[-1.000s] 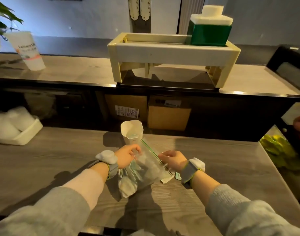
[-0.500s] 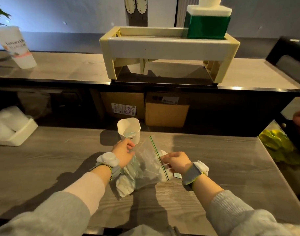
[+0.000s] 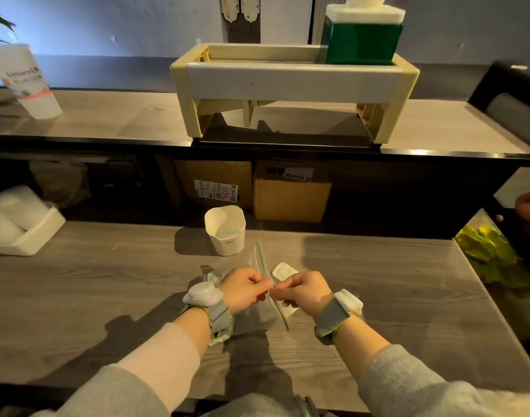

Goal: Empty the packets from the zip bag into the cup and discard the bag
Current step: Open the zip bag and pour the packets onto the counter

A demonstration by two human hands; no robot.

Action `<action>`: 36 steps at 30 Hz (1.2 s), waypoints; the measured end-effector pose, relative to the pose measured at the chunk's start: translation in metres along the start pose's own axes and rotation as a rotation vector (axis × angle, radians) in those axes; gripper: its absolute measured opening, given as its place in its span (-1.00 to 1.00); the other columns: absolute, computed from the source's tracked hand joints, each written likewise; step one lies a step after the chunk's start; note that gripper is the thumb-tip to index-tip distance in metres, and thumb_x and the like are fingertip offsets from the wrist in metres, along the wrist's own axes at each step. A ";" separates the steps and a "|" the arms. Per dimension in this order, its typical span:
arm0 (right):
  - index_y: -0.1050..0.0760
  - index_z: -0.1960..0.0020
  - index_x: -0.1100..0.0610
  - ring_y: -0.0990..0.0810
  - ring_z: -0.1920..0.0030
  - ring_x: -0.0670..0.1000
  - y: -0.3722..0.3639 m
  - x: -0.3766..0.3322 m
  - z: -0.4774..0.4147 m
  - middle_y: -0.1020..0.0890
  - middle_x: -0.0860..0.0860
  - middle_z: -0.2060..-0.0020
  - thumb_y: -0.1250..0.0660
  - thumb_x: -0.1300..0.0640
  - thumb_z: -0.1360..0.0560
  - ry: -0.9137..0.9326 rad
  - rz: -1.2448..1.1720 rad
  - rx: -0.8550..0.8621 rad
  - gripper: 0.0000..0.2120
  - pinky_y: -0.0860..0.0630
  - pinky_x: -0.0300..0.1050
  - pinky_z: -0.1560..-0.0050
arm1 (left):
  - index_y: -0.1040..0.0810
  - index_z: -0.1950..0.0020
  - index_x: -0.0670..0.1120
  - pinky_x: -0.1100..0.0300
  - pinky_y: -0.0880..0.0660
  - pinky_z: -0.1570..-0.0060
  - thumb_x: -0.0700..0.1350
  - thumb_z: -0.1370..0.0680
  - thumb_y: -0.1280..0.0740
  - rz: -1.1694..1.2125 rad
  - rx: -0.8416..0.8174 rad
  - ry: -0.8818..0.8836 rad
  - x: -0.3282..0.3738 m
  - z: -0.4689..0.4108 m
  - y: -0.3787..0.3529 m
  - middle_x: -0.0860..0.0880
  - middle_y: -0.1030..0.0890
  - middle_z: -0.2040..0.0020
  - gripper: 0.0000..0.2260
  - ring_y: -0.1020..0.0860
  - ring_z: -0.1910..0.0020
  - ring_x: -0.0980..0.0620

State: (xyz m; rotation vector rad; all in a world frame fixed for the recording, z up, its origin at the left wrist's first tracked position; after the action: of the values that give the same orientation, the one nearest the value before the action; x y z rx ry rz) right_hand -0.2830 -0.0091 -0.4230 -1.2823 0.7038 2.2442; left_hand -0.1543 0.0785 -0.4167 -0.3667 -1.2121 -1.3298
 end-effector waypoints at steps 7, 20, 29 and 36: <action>-0.65 0.33 0.20 -0.50 0.45 -0.10 -0.005 -0.001 0.007 -0.62 0.02 0.46 -0.58 0.20 -0.29 0.013 -0.079 -0.004 -0.87 -0.44 -0.30 0.40 | -0.46 0.30 -0.10 -0.04 -0.56 -0.01 -0.22 -0.52 -0.36 0.105 0.031 0.052 -0.001 0.006 0.000 -0.20 -0.60 0.18 -0.80 -0.65 0.06 -0.24; -0.40 0.24 0.20 -0.65 0.18 0.22 -0.009 0.000 0.001 -0.64 0.34 0.06 -0.36 0.33 -0.45 -0.112 -0.110 0.148 -0.84 -0.63 0.16 0.11 | -0.31 0.29 -0.16 0.34 -0.43 0.51 -0.38 -0.50 -0.20 0.213 0.100 0.073 -0.006 0.012 0.011 -0.18 -0.57 0.27 -0.78 -0.50 0.49 0.07; -0.37 0.25 0.19 -0.68 0.13 0.25 0.010 -0.027 0.000 -0.64 0.32 0.15 -0.39 0.26 -0.38 0.001 -0.107 0.277 -0.82 -0.66 0.21 0.22 | -0.40 0.44 -0.13 0.09 -0.35 0.29 -0.07 -0.45 -0.25 -0.237 0.271 -0.129 0.021 0.019 0.073 -0.07 -0.47 0.41 -0.72 -0.45 0.31 -0.07; -0.32 0.27 0.15 -0.62 0.12 0.22 0.020 -0.080 0.003 -0.59 0.31 0.13 -0.33 0.16 -0.43 0.219 0.038 0.375 -0.79 -0.61 -0.12 0.42 | -0.45 0.42 -0.15 0.05 -0.33 0.24 -0.07 -0.48 -0.22 -0.295 0.454 -0.202 0.056 0.028 0.119 -0.15 -0.50 0.33 -0.71 -0.46 0.25 -0.09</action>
State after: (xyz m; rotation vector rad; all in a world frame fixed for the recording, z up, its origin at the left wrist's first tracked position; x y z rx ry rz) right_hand -0.2606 -0.0334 -0.3477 -1.3384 1.1745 1.8950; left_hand -0.0764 0.1051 -0.3108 0.0069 -1.7432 -1.2353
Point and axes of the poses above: each hand's wrist, its own z-axis away from the middle knuckle, its own y-axis out of the back of the hand, x = y × z, the point moved 6 cm from there along -z, towards the middle knuckle
